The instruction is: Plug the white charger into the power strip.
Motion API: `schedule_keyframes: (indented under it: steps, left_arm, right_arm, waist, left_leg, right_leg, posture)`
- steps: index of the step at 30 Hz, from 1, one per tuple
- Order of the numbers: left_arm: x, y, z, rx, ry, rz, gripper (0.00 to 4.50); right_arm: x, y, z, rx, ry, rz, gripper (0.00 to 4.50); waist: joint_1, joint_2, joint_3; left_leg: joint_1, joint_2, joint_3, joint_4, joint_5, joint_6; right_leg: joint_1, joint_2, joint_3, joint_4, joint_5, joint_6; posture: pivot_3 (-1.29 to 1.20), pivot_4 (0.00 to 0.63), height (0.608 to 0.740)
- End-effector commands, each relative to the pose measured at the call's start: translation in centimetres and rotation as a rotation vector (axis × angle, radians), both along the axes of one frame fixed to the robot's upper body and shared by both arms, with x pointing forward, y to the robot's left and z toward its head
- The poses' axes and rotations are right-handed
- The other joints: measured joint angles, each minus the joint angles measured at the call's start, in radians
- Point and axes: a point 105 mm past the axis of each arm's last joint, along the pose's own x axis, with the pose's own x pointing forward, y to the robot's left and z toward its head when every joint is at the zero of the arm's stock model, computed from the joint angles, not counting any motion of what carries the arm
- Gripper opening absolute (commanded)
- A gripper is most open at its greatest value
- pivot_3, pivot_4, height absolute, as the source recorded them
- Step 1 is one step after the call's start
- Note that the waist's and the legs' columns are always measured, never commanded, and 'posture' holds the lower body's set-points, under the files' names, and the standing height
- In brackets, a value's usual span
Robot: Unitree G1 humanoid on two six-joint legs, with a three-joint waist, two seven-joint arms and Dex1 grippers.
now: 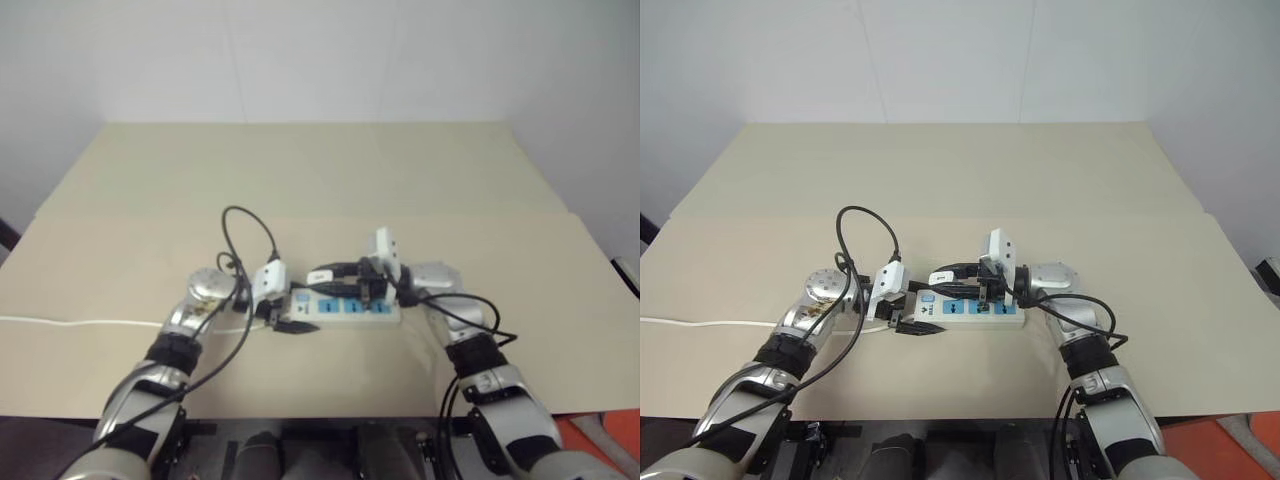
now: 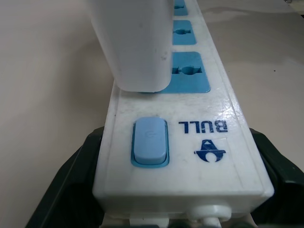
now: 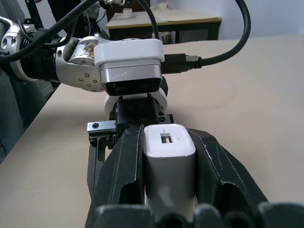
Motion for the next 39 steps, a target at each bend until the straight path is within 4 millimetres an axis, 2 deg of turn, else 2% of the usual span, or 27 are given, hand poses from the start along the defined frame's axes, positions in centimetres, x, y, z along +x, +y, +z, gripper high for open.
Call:
schedule_keyframes:
  steps: [1, 18, 20, 30, 35, 39]
  left_arm:
    - [-0.4, 1.6, -0.7, 0.054, 0.022, 0.012, 3.33]
    - [-0.5, 2.4, -0.6, 0.068, 0.022, 0.022, 3.33]
    - [-0.5, 2.5, -0.7, 0.069, 0.023, 0.023, 3.33]
    - [-0.5, 1.9, -0.7, 0.060, 0.018, 0.021, 3.33]
    - [-0.5, 1.6, -0.7, 0.055, 0.016, 0.020, 3.33]
    - [-0.6, 1.6, -0.7, 0.052, 0.014, 0.023, 3.33]
  right_arm:
    - [0.6, -1.9, 0.1, 0.019, -0.021, -0.085, 1.14]
    - [0.6, -5.8, -2.1, -0.089, 0.010, -0.141, 1.14]
    - [0.6, -5.2, -2.1, -0.093, 0.007, -0.117, 1.14]
    - [-1.0, 0.6, -2.0, -0.099, -0.009, 0.062, 1.14]
    - [-1.5, 1.6, -2.8, -0.119, 0.030, 0.091, 1.14]
    - [-1.8, 0.9, -4.4, -0.181, 0.074, 0.110, 1.14]
  waist:
    - [0.001, 0.000, 0.000]
    - [0.001, 0.000, 0.000]
    - [0.001, 0.000, 0.000]
    - [-0.005, 0.000, 0.000]
    - [-0.004, 0.000, 0.000]
    - [-0.004, 0.000, -0.001]
  left_leg:
    - [0.000, 0.000, 0.000, 0.000, 0.000, 0.000]
    - [0.000, 0.000, 0.000, 0.000, 0.000, 0.000]
    - [0.000, 0.000, 0.000, 0.000, 0.000, 0.000]
    - [0.002, 0.001, 0.000, 0.000, 0.000, 0.000]
    - [0.003, 0.001, 0.000, -0.001, 0.000, 0.000]
    - [0.004, 0.001, 0.000, -0.001, 0.000, 0.000]
  right_leg:
    - [0.000, 0.000, 0.000, 0.000, 0.000, 0.000]
    - [0.000, 0.000, 0.000, 0.000, 0.000, 0.000]
    - [0.000, 0.000, 0.000, 0.000, 0.000, 0.000]
    - [0.001, 0.001, 0.001, 0.001, 0.000, -0.001]
    - [0.001, 0.001, 0.001, 0.001, 0.000, -0.001]
    - [0.002, 0.001, 0.001, 0.001, -0.001, -0.001]
  posture:
    - [0.00, 0.150, 0.740]
    - [0.00, 0.150, 0.740]
    - [0.00, 0.150, 0.740]
    - [0.00, 0.150, 0.740]
    - [0.00, 0.150, 0.740]
    - [0.00, 0.150, 0.740]
